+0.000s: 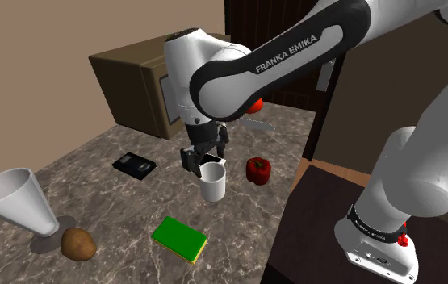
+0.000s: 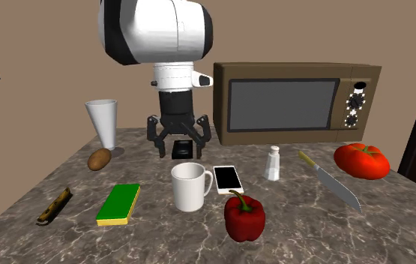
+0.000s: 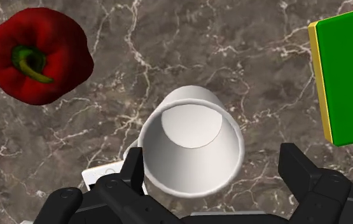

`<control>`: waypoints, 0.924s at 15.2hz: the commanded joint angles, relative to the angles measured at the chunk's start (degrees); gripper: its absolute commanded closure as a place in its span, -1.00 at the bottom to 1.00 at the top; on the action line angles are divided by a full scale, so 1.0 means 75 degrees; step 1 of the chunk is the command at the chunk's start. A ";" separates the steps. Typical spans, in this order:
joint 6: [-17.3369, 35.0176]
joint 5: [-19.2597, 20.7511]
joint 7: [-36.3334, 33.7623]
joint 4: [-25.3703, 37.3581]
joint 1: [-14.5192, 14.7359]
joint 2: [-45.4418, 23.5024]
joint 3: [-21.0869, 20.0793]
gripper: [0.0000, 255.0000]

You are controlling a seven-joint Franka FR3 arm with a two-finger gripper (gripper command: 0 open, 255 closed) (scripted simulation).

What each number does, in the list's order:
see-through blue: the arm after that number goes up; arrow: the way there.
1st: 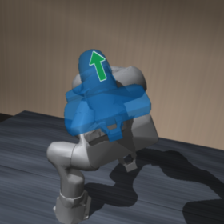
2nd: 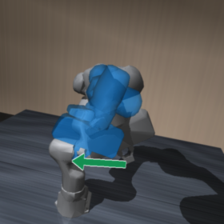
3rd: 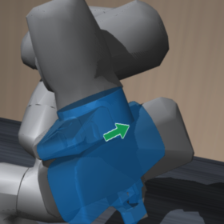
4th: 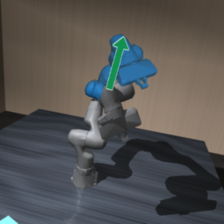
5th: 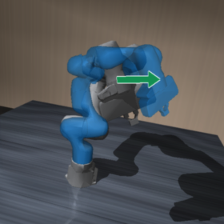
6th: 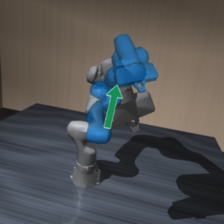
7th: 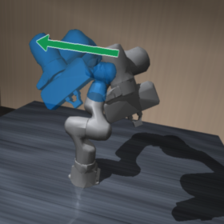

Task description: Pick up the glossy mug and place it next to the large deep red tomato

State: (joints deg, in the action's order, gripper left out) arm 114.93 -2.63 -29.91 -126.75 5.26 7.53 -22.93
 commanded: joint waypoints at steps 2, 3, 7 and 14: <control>0.0306 0.0510 -0.0660 0.0517 0.0095 -0.0900 -0.0262 -1.00; 0.0408 0.0529 -0.0674 0.0448 0.0105 -0.0936 -0.0254 -1.00; 0.0814 0.0614 -0.0736 0.0189 0.0110 -0.1101 -0.0253 -1.00; 0.1075 0.0680 -0.0784 0.0036 0.0113 -0.1222 -0.0251 -1.00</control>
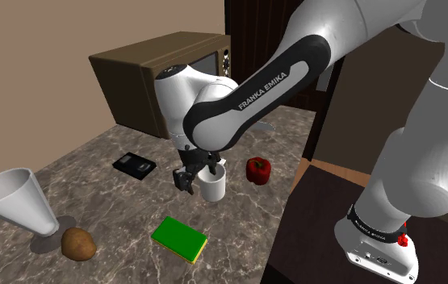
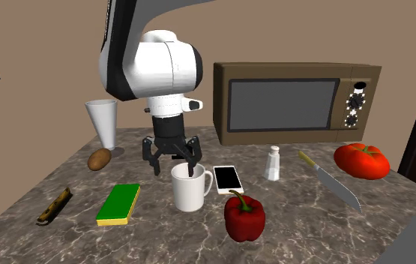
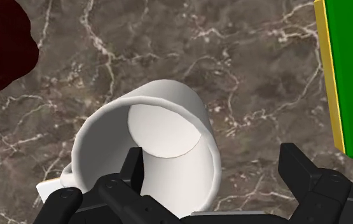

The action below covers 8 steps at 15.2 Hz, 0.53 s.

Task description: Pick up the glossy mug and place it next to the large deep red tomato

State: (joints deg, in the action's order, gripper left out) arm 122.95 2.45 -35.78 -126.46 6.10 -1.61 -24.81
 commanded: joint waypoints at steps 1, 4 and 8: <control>0.0006 0.0002 -0.0001 -0.0003 0.0000 -0.0003 0.0000 -1.00; 0.0005 0.0001 -0.0001 -0.0002 0.0000 -0.0002 0.0000 1.00; 0.0005 0.0001 -0.0001 -0.0002 0.0000 -0.0002 0.0000 1.00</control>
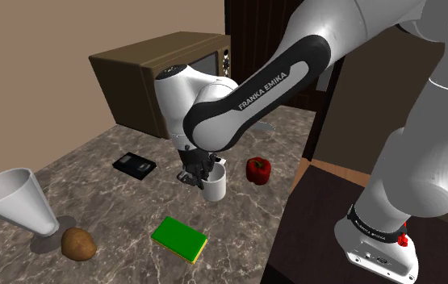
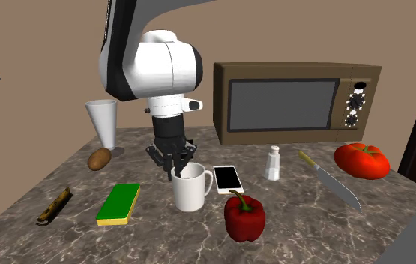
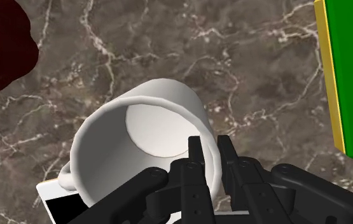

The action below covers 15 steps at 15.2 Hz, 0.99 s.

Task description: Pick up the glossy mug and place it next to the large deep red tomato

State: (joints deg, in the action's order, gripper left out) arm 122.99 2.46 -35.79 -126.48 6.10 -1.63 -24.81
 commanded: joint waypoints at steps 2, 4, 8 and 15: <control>0.0000 0.0000 0.0000 0.0000 0.0000 0.0001 0.0000 1.00; 0.0000 0.0000 0.0000 0.0001 0.0000 0.0001 0.0000 1.00; -0.0297 -0.0091 0.0072 0.0144 -0.0008 0.0173 0.0002 1.00; -0.0998 -0.0257 0.0209 0.0535 -0.0021 0.0516 0.0021 1.00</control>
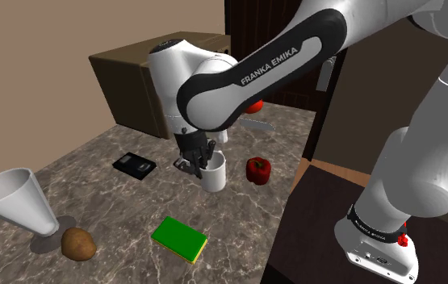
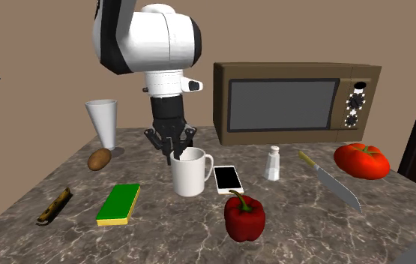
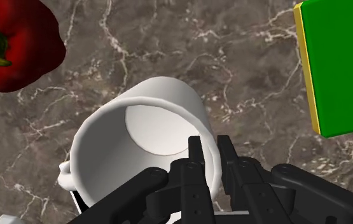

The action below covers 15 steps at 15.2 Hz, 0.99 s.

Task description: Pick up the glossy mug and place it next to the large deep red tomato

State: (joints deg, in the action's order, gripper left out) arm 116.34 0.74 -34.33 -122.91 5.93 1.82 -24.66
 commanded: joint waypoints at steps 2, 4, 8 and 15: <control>-0.0313 -0.0064 0.0046 0.0186 -0.0001 0.0138 0.0008 1.00; -0.0514 -0.0096 0.0075 0.0319 -0.0005 0.0213 0.0016 1.00; -0.0918 -0.0149 0.0125 0.0605 -0.0011 0.0343 0.0034 1.00; -0.1626 -0.0208 0.0186 0.1169 -0.0023 0.0501 0.0063 1.00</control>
State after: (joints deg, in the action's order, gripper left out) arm 104.93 -0.88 -32.92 -115.03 5.79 5.71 -24.19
